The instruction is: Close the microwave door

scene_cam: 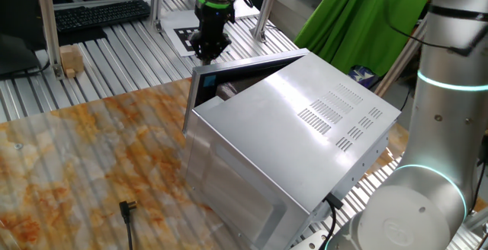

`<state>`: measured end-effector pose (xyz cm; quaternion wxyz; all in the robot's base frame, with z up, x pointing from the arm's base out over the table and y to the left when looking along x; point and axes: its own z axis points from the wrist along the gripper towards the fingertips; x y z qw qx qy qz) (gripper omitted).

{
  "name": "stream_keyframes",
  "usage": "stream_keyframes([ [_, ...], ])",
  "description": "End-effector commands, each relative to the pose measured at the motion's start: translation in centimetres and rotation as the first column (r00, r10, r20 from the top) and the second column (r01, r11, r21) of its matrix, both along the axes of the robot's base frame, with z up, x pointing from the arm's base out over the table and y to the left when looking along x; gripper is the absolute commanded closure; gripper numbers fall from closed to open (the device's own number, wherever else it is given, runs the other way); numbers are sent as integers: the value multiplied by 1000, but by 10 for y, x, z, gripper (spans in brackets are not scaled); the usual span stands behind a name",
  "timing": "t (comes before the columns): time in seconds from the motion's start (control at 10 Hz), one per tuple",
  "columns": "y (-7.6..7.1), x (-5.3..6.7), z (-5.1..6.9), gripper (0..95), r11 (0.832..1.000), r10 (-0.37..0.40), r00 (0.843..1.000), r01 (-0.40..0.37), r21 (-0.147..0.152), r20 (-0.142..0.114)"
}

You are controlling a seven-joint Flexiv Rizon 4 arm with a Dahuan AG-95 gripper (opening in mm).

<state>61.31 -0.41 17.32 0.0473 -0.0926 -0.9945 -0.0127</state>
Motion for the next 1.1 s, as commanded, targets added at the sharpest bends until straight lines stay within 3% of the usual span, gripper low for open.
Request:
stream_keyframes([
  [0.1, 7, -13, 0, 950, 1000, 10, 1000, -10, 3, 0],
  [0.3, 14, -27, -1, 950, 1000, 13, 1000, -13, 8, -2],
  [1.1, 27, -67, -6, 950, 999, 49, 999, -49, 5, 3],
])
